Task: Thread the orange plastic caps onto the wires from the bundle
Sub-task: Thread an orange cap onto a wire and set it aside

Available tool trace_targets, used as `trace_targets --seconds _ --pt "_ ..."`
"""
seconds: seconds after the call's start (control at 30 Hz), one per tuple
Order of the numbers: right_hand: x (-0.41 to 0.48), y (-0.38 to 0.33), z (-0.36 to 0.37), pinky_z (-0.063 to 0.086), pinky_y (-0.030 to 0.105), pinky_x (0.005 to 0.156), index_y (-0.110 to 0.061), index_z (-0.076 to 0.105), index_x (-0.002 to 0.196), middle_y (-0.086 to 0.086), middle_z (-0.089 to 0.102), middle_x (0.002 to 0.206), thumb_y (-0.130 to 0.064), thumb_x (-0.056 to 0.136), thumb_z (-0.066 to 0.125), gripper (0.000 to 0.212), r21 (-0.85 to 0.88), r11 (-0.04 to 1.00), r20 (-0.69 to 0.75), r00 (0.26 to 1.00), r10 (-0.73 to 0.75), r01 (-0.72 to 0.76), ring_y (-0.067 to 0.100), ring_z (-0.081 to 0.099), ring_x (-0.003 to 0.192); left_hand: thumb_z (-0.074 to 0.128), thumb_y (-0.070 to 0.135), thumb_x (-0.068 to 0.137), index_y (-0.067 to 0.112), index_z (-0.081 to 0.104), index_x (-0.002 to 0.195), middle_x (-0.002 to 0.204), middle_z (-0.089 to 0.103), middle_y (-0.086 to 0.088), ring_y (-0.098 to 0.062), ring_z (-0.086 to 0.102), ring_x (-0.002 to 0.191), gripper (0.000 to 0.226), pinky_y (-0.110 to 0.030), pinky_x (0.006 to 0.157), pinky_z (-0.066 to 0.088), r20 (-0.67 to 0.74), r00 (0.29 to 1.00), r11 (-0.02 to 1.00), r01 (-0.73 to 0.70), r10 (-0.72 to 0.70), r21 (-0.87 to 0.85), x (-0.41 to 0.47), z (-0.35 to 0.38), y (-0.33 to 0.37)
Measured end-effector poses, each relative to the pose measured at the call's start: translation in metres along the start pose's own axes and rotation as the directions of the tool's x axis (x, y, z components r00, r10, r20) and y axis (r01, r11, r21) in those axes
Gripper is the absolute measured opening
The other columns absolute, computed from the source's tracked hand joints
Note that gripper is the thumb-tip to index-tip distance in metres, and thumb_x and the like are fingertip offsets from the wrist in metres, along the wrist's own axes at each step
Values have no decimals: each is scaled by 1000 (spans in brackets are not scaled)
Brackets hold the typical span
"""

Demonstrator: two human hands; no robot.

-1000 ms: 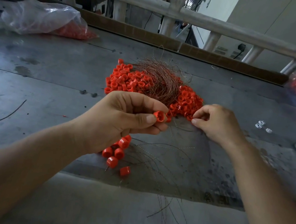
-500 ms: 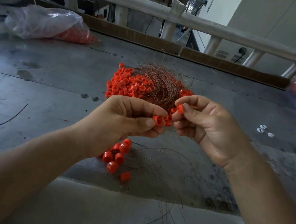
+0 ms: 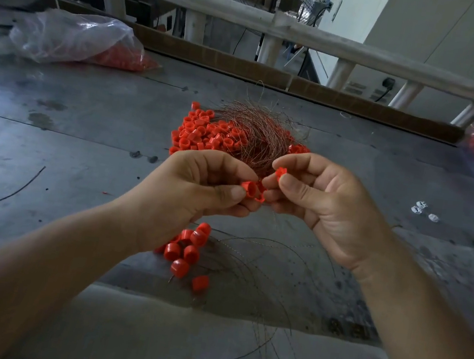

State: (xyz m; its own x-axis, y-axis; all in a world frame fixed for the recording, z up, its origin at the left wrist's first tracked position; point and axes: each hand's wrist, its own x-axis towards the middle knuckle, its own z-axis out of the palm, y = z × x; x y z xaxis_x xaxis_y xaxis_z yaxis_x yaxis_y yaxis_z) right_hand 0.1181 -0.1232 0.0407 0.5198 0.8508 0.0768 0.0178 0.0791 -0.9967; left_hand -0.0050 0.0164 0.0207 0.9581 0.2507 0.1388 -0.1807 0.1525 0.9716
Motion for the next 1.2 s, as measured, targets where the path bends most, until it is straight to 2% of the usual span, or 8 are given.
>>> trace_targets --seconds 0.1,0.2,0.4,0.5,0.63,0.73,0.9,1.2 --pt "-2 0 2 50 18 54 -15 62 88 2 69 67 -17 68 61 21 -68 997 4 999 -44 44 10 66 62 59 6 67 15 72 75 77 71 -7 -17 69 75 17 -19 66 54 -4 1000 1000 5 -5 12 0 0 1" --pt "-3 -1 3 51 19 58 -18 65 86 1 69 70 -17 69 61 17 -83 995 16 998 -61 62 11 66 67 59 6 67 15 73 74 78 72 -7 -16 70 75 18 -19 66 54 -2 1000 1000 11 -11 20 0 0 1" --pt "-4 0 6 52 19 62 -13 61 92 0 69 73 -15 67 61 24 -115 988 -6 994 -107 105 11 67 71 60 8 66 17 74 75 79 72 -5 -15 70 76 19 -18 66 53 -13 1000 999 9 -8 36 0 1 2" --pt "-4 1 9 52 19 61 -18 65 84 -2 69 71 -16 67 62 18 -164 973 -18 986 -168 163 9 67 69 60 8 66 17 74 75 79 72 -4 -15 70 77 19 -18 66 53 -31 999 999 7 -6 37 0 0 3" --pt "-3 5 11 52 19 63 -25 65 85 -7 66 70 -18 65 66 21 -253 943 -20 974 -227 215 7 65 70 60 9 65 16 75 75 77 72 -6 -16 70 76 19 -18 65 53 -59 998 999 13 -11 32 1 1 2" --pt "-4 7 14 54 22 69 -23 64 84 -8 68 74 -18 67 68 19 -337 905 -11 960 -279 260 9 66 73 60 10 64 16 75 75 75 72 -5 -14 70 74 19 -17 64 53 -65 998 999 16 -13 45 1 2 3" --pt "-6 10 18 55 23 71 -16 67 88 -3 69 83 -1 73 70 22 -458 832 17 938 -345 314 9 68 76 63 10 61 16 74 71 73 72 -7 -16 70 71 17 -18 63 54 -90 996 999 27 -24 32 1 2 2" --pt "-8 10 18 52 13 70 -23 64 91 -16 64 83 -3 71 73 30 -609 700 30 894 -448 372 3 65 79 62 10 61 12 68 79 70 72 -7 -13 69 65 20 -15 59 52 -135 991 992 25 -8 120 0 7 2"
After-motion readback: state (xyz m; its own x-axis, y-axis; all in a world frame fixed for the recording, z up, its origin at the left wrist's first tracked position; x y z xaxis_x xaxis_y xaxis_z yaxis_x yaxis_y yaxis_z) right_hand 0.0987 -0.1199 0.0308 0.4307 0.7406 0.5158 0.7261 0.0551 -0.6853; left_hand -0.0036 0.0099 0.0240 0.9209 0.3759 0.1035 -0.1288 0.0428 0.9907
